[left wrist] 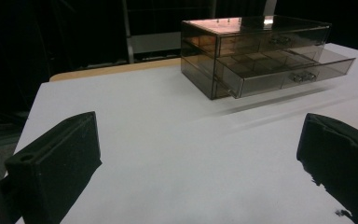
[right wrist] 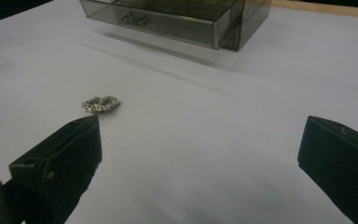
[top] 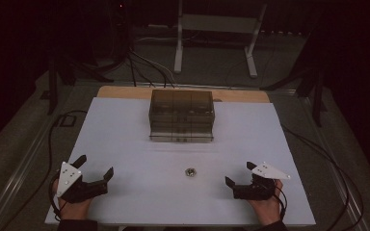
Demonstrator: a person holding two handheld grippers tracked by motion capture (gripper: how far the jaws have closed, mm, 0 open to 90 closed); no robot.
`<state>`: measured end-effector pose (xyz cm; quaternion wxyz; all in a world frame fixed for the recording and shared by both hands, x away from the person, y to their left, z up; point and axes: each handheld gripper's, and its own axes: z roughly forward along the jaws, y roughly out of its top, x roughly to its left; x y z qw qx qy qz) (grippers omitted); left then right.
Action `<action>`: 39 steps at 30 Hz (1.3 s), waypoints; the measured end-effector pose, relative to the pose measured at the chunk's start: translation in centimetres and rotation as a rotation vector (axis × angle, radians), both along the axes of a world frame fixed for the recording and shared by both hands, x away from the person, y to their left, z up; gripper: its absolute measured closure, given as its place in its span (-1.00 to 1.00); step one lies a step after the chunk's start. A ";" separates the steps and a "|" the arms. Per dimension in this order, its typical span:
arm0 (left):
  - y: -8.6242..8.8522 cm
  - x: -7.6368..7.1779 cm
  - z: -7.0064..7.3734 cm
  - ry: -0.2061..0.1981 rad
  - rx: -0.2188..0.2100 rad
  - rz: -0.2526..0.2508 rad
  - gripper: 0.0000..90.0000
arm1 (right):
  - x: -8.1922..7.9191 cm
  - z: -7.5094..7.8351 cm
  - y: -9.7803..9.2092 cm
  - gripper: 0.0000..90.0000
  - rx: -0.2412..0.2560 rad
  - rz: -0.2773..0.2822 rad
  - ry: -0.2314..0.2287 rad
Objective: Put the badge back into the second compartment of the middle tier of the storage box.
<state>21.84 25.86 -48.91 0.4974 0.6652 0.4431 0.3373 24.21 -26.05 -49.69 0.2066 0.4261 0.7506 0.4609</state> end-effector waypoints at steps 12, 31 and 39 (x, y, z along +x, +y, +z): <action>0.0 0.1 -0.1 0.002 -0.006 0.002 -0.99 | 0.9 0.2 1.6 -1.00 -0.012 0.019 0.029; -0.1 0.1 -0.1 0.002 -0.005 -0.003 -0.99 | 3.2 0.5 4.4 -1.00 -0.027 0.041 0.080; 0.0 0.1 -0.1 0.005 -0.004 -0.005 -0.99 | 4.2 0.6 6.1 -1.00 -0.023 0.063 0.074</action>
